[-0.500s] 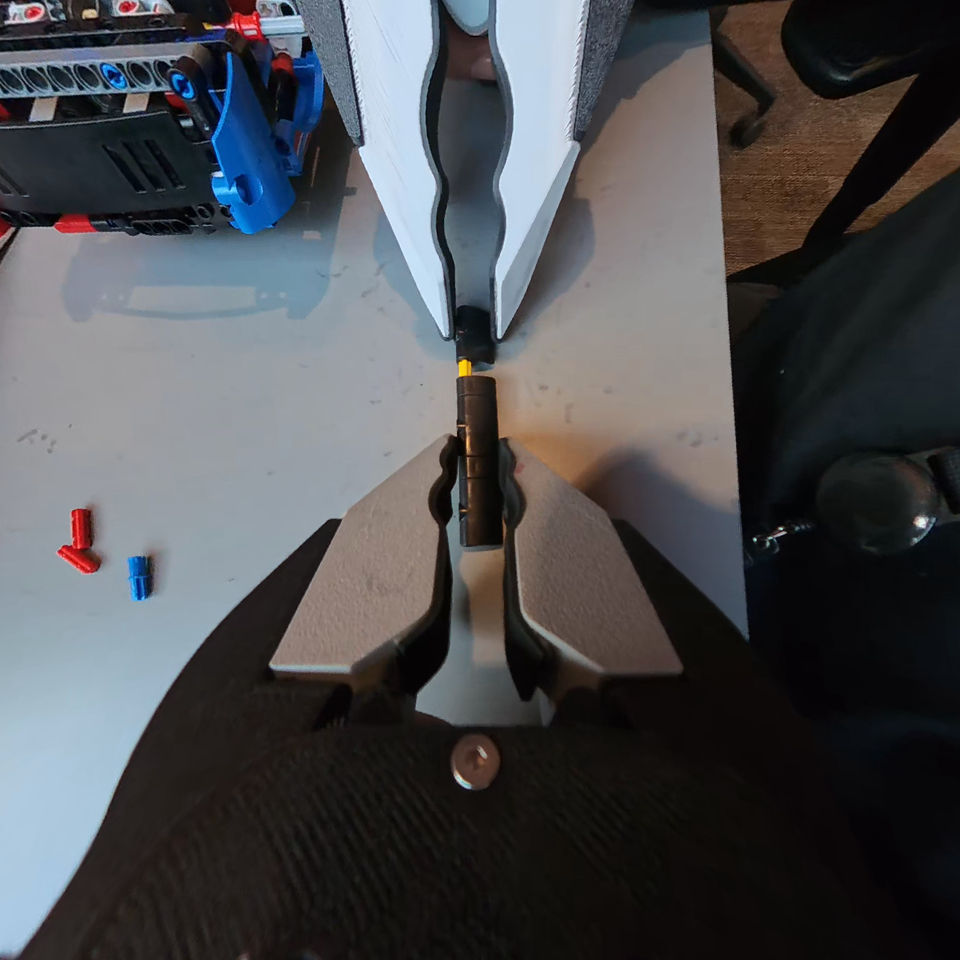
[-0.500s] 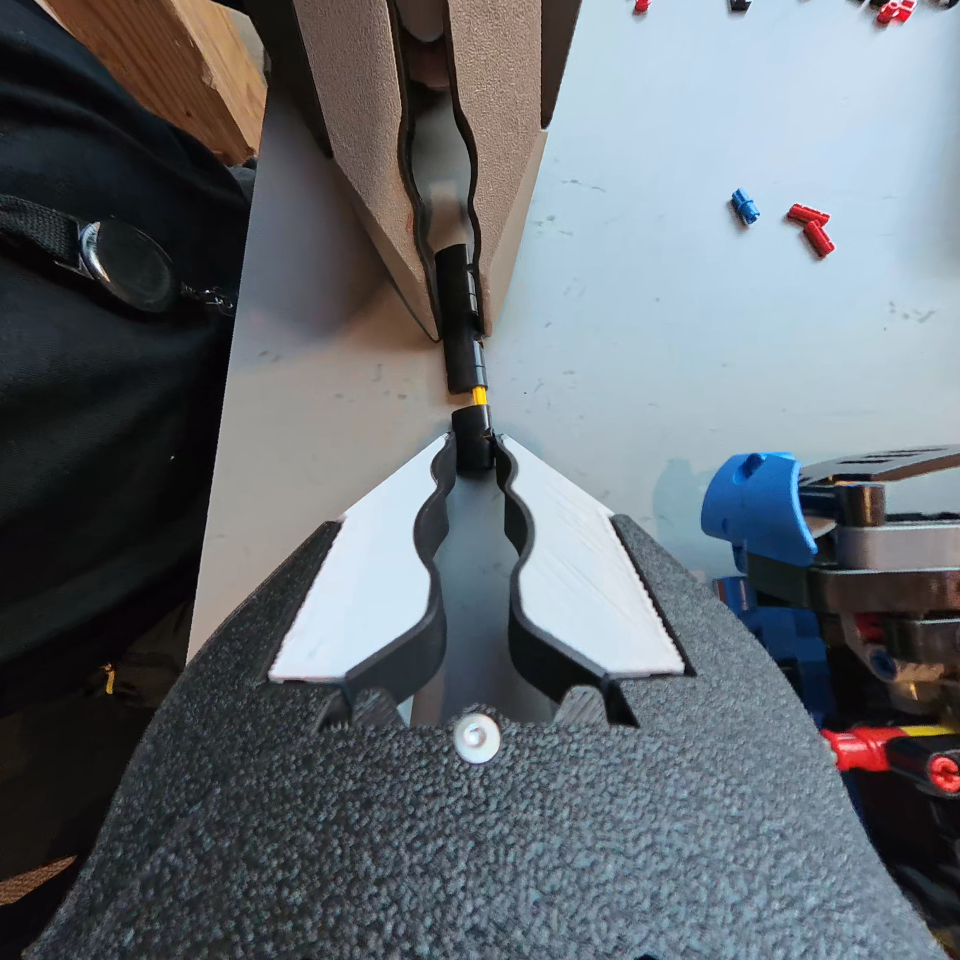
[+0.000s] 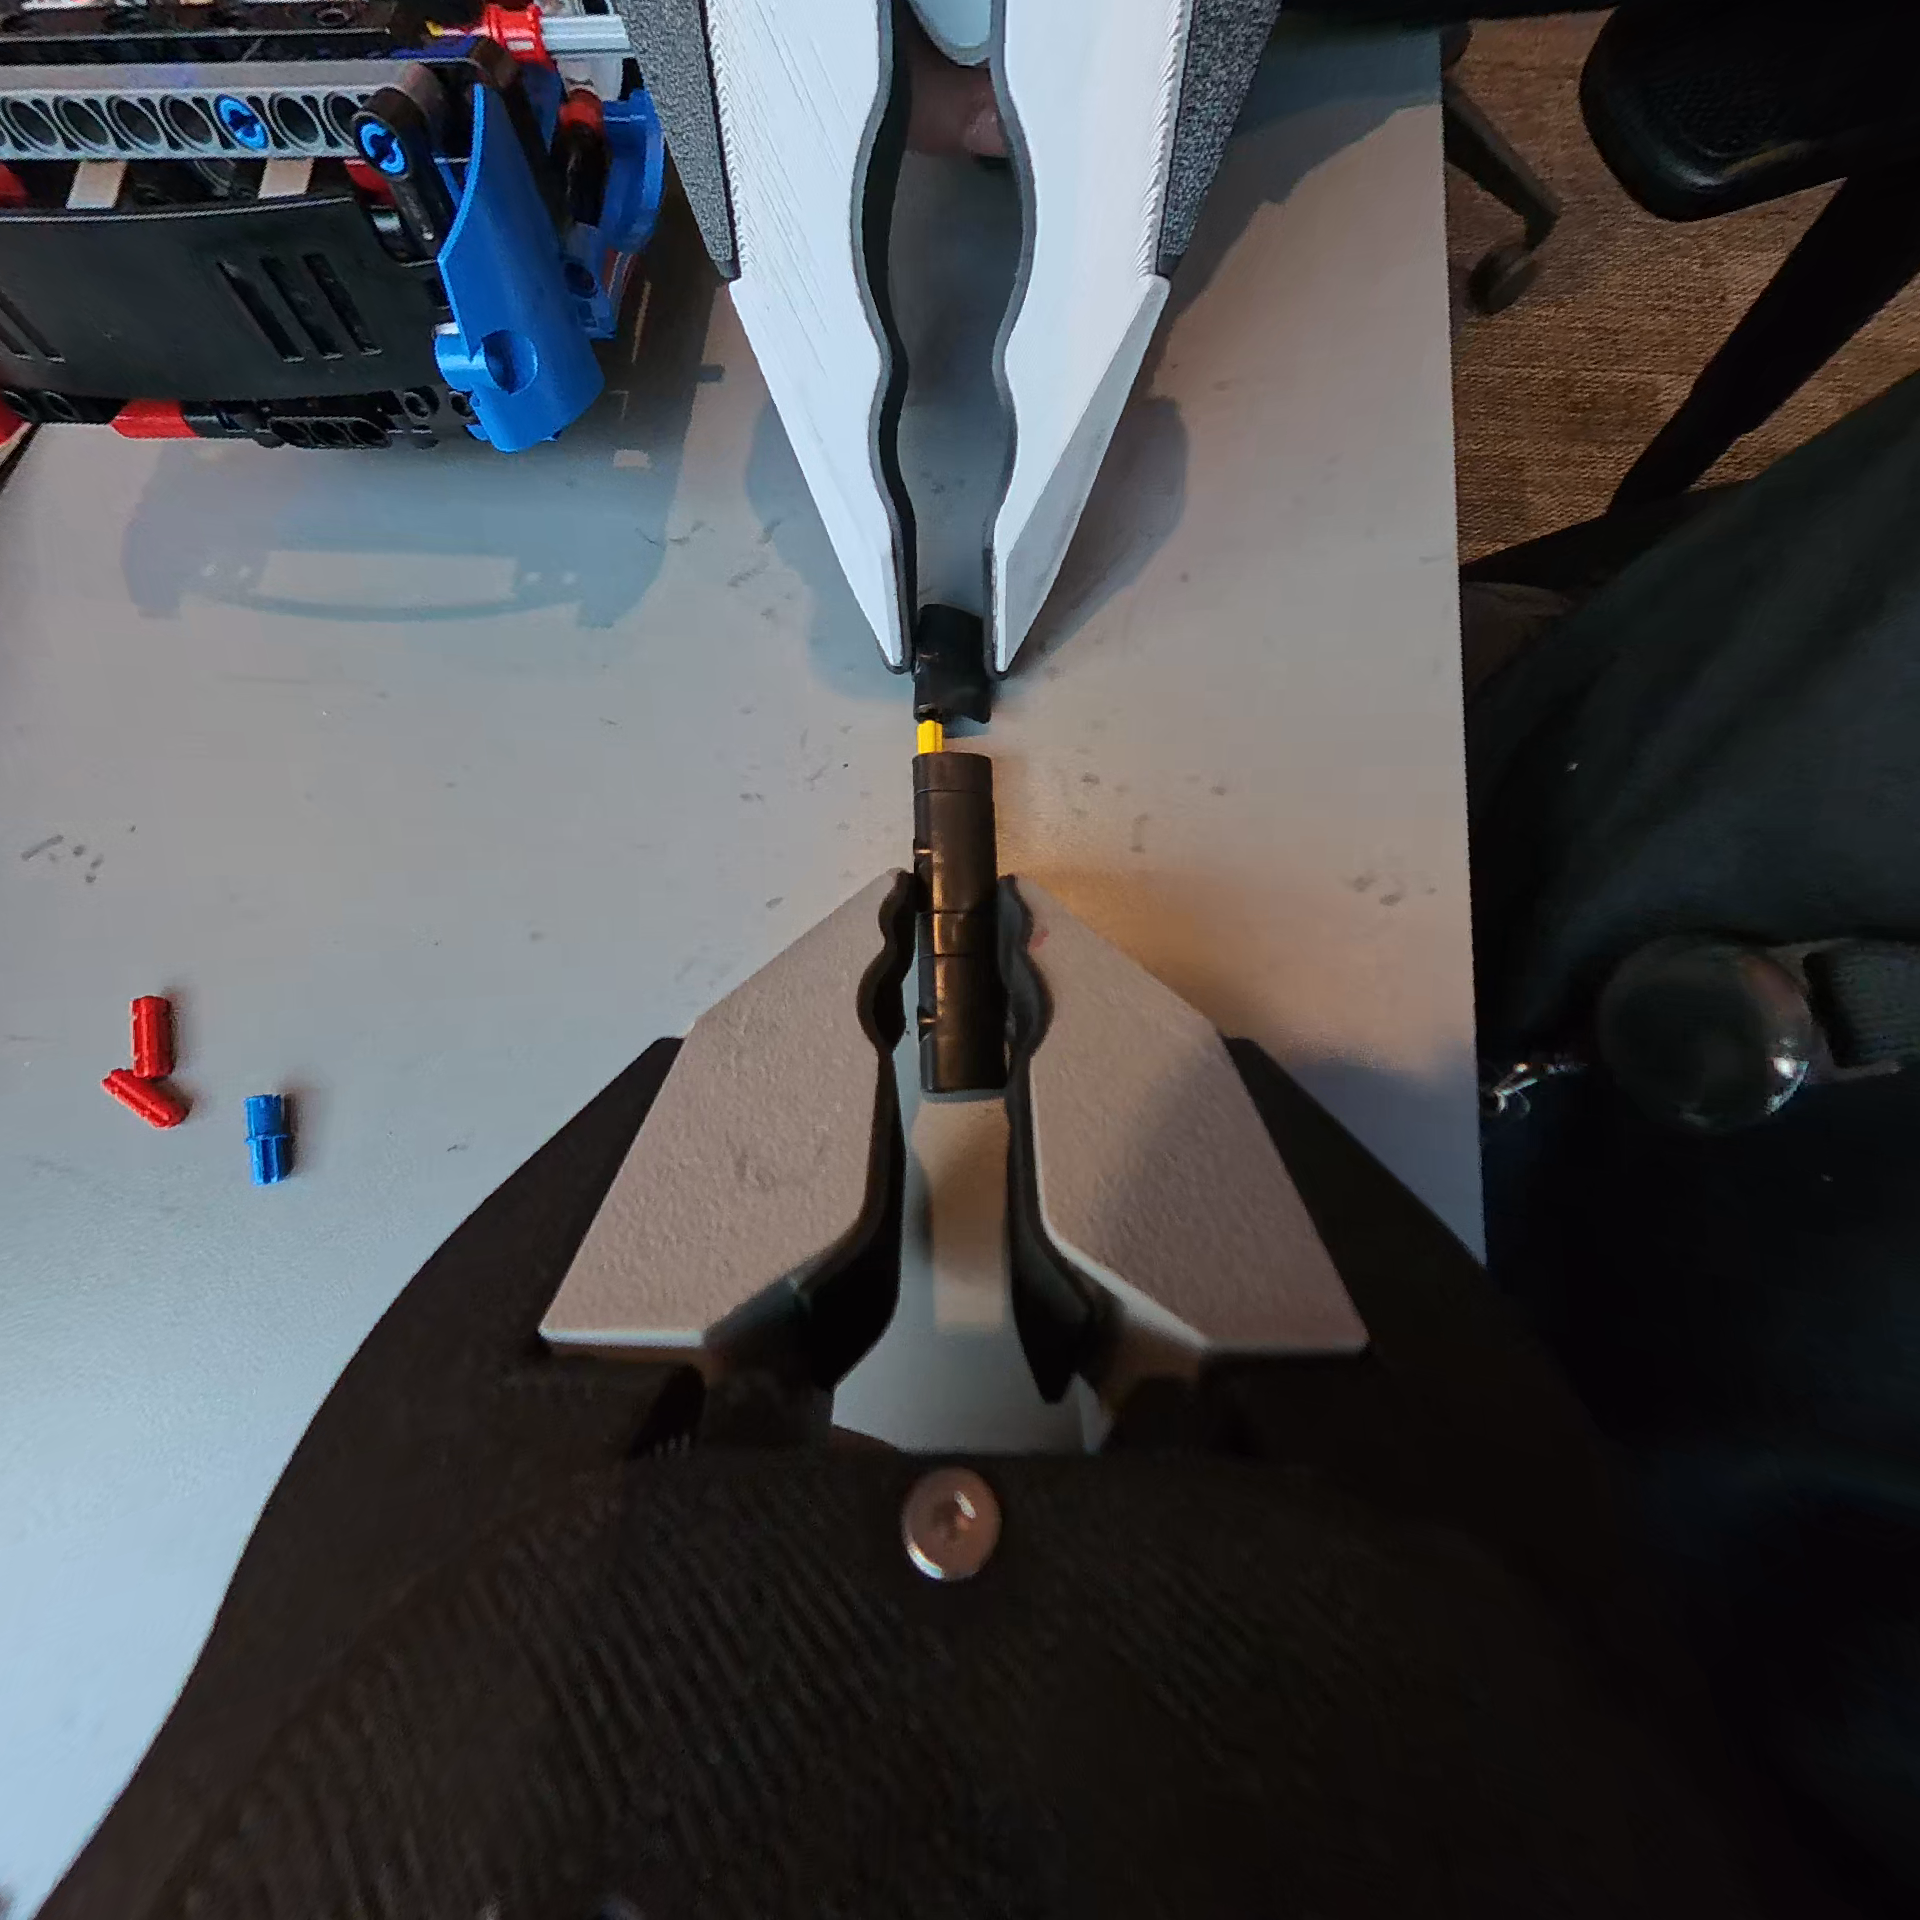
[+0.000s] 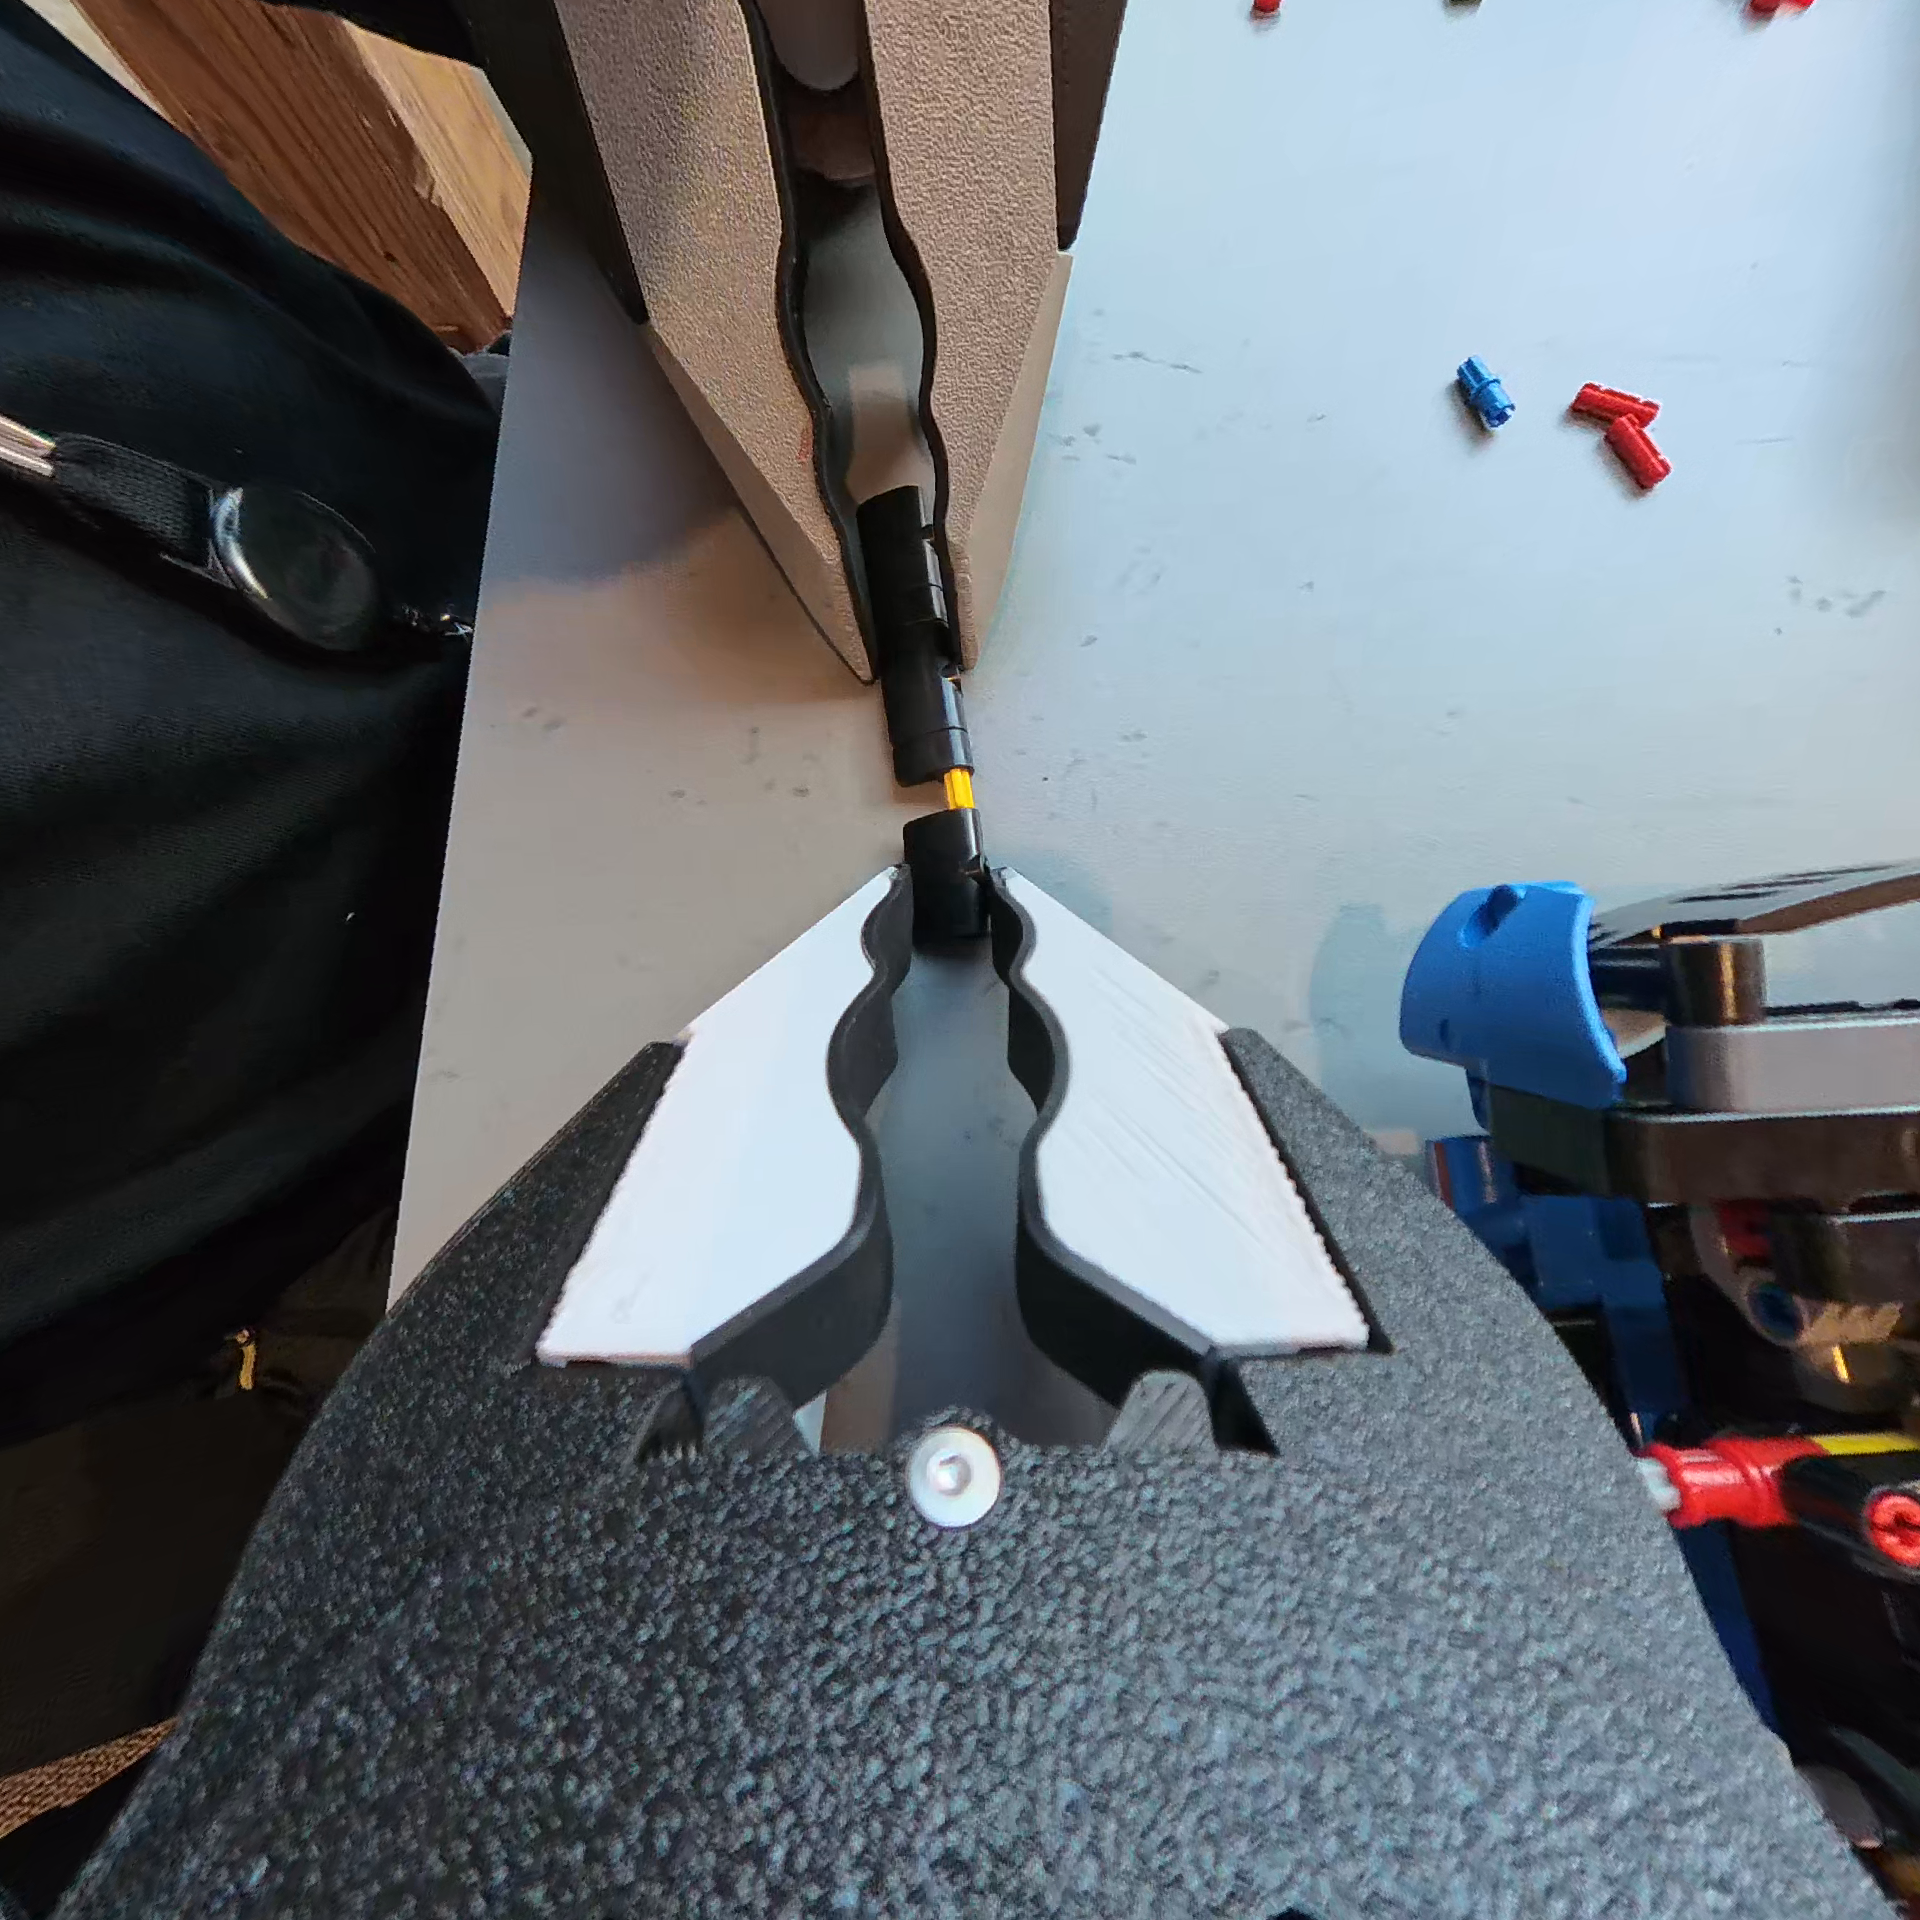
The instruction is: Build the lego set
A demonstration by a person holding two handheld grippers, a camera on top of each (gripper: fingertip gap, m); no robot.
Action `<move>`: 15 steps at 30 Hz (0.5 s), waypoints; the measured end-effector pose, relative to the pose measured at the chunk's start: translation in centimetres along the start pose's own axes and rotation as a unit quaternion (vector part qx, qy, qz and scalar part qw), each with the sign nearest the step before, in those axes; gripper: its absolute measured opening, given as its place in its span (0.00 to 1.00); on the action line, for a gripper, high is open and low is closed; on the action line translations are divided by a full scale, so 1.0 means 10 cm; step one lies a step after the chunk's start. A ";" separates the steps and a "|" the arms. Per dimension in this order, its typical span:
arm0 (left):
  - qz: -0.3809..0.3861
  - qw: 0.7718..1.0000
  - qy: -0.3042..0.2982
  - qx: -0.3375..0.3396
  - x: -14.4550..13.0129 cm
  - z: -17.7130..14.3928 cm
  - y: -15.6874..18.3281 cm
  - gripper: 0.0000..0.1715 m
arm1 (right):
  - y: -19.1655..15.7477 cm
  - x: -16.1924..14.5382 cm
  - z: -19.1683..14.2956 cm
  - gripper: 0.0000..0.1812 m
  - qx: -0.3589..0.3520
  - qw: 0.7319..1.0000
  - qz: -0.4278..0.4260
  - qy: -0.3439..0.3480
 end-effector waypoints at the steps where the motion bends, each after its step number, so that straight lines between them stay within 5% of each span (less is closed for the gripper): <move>1: 0.000 1.000 0.000 0.000 0.00 0.00 0.00 0.07 | 0.00 0.00 0.00 0.08 0.000 1.000 0.001 0.000; 15: 0.025 1.000 -0.009 0.005 0.02 0.01 -0.01 0.07 | 0.03 0.02 0.00 0.08 0.022 0.999 0.037 -0.014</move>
Point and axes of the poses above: each gripper's, where its closed fingertips meet, z out along the fingers, x out of its top, y = z × x across the jaws, the point moved 6 cm from there along -z, back along the fingers, and after that the axes turned 12 degrees about -x, right-handed, at the moved point
